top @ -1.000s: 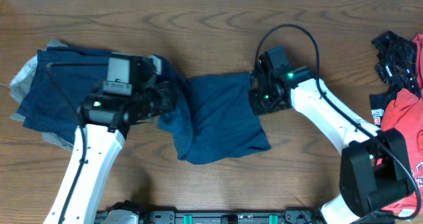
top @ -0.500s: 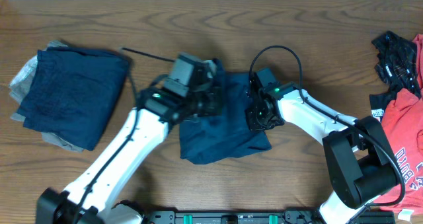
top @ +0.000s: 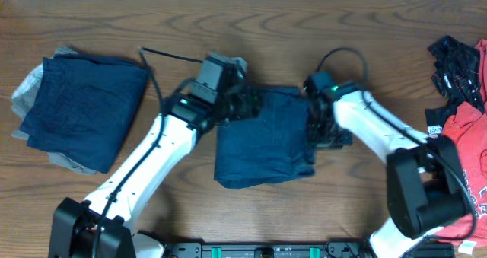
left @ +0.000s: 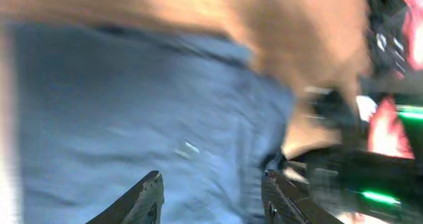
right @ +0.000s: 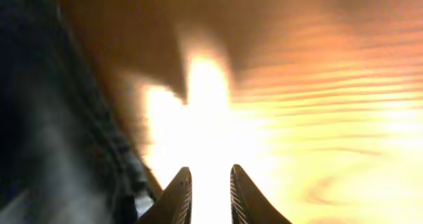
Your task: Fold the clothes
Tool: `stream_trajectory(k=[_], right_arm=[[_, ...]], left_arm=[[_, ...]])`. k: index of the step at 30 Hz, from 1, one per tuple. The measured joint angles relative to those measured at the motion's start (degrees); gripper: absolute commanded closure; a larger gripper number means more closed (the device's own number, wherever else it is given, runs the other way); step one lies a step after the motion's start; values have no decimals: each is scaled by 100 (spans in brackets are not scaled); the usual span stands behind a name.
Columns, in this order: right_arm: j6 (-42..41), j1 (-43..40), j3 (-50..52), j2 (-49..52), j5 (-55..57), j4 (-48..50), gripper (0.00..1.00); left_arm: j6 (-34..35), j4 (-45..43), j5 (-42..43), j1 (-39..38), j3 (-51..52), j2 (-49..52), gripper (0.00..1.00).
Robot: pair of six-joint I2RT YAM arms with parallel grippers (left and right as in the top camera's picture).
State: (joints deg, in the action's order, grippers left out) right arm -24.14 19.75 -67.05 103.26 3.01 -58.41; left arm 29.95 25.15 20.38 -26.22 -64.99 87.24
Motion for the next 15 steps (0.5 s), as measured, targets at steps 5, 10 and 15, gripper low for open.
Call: stream_trajectory(k=[5, 10, 15], right_arm=[[378, -214, -789, -780, -435, 144, 80], [850, 61, -968, -1296, -1517, 201, 80], [1016, 704, -595, -1167, -2105, 299, 79]], left_arm=[[-337, -216, -748, 249, -4, 140, 51], [-813, -531, -1034, 249, -55, 822, 51], [-1027, -511, -1143, 260, -61, 1696, 51]])
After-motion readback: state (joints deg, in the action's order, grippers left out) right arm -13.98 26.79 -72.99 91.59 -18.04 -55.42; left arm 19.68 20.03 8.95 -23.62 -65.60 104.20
